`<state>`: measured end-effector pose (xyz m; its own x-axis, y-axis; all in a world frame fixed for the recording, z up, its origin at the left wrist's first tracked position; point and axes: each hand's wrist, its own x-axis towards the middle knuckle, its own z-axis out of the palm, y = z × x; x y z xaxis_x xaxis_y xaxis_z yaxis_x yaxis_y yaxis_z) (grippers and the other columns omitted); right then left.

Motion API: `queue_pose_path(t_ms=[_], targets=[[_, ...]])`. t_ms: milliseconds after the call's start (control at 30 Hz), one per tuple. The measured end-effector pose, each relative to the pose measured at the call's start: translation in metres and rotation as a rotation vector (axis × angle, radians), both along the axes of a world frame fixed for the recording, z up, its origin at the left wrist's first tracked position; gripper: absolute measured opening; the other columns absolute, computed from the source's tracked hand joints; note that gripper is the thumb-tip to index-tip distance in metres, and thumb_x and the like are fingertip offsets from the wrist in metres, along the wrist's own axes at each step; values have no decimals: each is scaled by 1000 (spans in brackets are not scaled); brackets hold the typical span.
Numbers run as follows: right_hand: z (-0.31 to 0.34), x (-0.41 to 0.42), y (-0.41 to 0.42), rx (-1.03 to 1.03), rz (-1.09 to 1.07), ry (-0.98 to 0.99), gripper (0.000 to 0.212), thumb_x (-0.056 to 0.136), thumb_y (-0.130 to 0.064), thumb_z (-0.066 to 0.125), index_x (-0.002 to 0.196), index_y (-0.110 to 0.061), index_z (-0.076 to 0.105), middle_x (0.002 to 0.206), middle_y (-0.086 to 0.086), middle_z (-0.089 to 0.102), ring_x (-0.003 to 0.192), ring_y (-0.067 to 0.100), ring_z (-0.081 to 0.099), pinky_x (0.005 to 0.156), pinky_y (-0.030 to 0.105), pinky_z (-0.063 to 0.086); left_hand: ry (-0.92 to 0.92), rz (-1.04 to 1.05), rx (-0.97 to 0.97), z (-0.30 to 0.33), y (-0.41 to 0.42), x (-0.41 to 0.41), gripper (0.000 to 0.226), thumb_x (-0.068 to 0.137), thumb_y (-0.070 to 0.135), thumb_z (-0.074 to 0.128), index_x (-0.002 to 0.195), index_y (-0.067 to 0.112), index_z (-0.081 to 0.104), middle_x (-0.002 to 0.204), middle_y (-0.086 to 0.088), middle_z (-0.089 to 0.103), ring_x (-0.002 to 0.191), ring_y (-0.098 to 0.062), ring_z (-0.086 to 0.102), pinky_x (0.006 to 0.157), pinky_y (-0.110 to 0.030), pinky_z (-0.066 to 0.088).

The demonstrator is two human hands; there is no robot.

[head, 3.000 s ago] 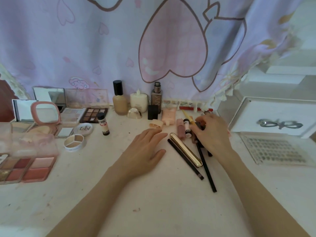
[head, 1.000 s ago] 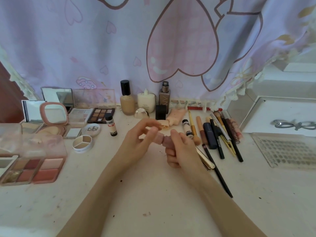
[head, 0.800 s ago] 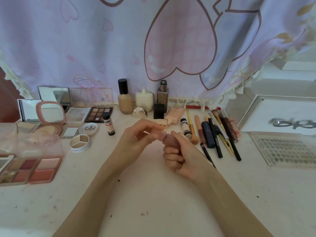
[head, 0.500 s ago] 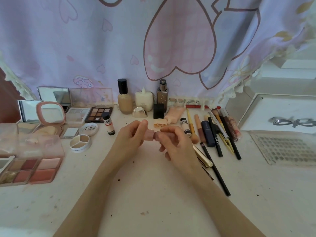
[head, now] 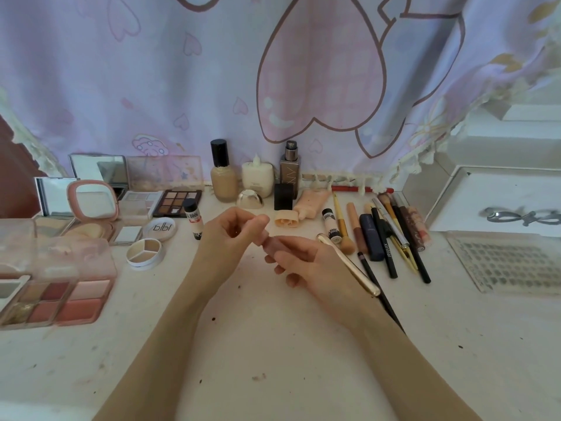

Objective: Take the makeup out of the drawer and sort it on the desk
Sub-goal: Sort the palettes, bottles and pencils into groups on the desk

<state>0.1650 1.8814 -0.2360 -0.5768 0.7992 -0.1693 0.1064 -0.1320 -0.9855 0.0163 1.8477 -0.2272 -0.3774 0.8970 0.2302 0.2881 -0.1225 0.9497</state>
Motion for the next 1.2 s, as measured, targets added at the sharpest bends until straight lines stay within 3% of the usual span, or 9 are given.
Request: queue_pose_path(t_ms=[67, 167, 233, 367, 500, 667, 767, 933, 1200], targets=[[-1, 0, 0, -5, -27, 9, 23, 88, -15, 61, 110, -18, 64, 87, -1, 71, 74, 8, 60, 60, 20, 45, -18, -86, -24, -2, 0, -5, 9, 88, 26, 59, 89, 19, 64, 74, 12, 68, 60, 3, 52, 59, -12, 42], [4, 3, 7, -351, -56, 252, 21, 89, -21, 54, 100, -5, 64, 70, 4, 67, 58, 10, 54, 49, 18, 40, -165, -383, 4, -6, -1, -14, 39, 80, 34, 61, 119, 32, 57, 118, 11, 63, 79, -11, 46, 67, -18, 42], [5, 4, 10, -476, -30, 339, 29, 90, -24, 50, 100, 1, 61, 64, 5, 61, 50, 9, 50, 42, 16, 37, -282, -488, 60, -7, -2, -16, 49, 76, 34, 67, 124, 28, 57, 126, 3, 59, 89, -19, 43, 71, -18, 41], [6, 5, 6, -482, 118, 344, 35, 78, -26, 56, 100, 0, 61, 68, 5, 62, 53, 9, 51, 44, 16, 39, -379, -439, 68, -6, -1, -20, 53, 62, 49, 78, 110, 27, 68, 100, 1, 67, 90, -18, 49, 76, -21, 43], [4, 3, 1, -290, 167, 292, 32, 73, -16, 61, 102, -4, 60, 82, 7, 69, 69, 12, 63, 61, 19, 47, -331, -295, 48, -6, 1, -15, 29, 63, 42, 71, 89, 29, 72, 71, 7, 61, 72, -13, 45, 71, -28, 40], [6, 4, 3, -280, 146, 361, 31, 75, -15, 60, 103, -2, 61, 86, 9, 71, 72, 14, 65, 63, 20, 49, -281, -504, 40, -4, -3, -18, 55, 68, 56, 70, 118, 33, 62, 116, 3, 65, 86, -6, 54, 74, -19, 39], [8, 5, 0, -246, 165, 353, 31, 74, -16, 61, 103, -4, 60, 87, 7, 71, 75, 15, 66, 65, 20, 49, -317, -452, 36, -3, -4, -20, 61, 61, 55, 76, 115, 28, 65, 104, 2, 69, 97, -10, 60, 84, -23, 47], [2, 0, -3, 33, 46, 214, 24, 80, -9, 66, 103, -10, 61, 94, 4, 73, 100, 34, 62, 78, 33, 46, -312, -362, 35, -4, -3, -16, 48, 62, 47, 74, 105, 25, 68, 80, 6, 62, 84, -14, 56, 87, -39, 41], [0, 1, -2, 19, 64, 243, 23, 83, -4, 62, 105, -9, 63, 95, 4, 72, 101, 29, 64, 92, 41, 49, -282, -494, 36, -3, -5, -23, 49, 70, 50, 71, 112, 25, 67, 106, 1, 68, 104, -20, 53, 88, -39, 38]])
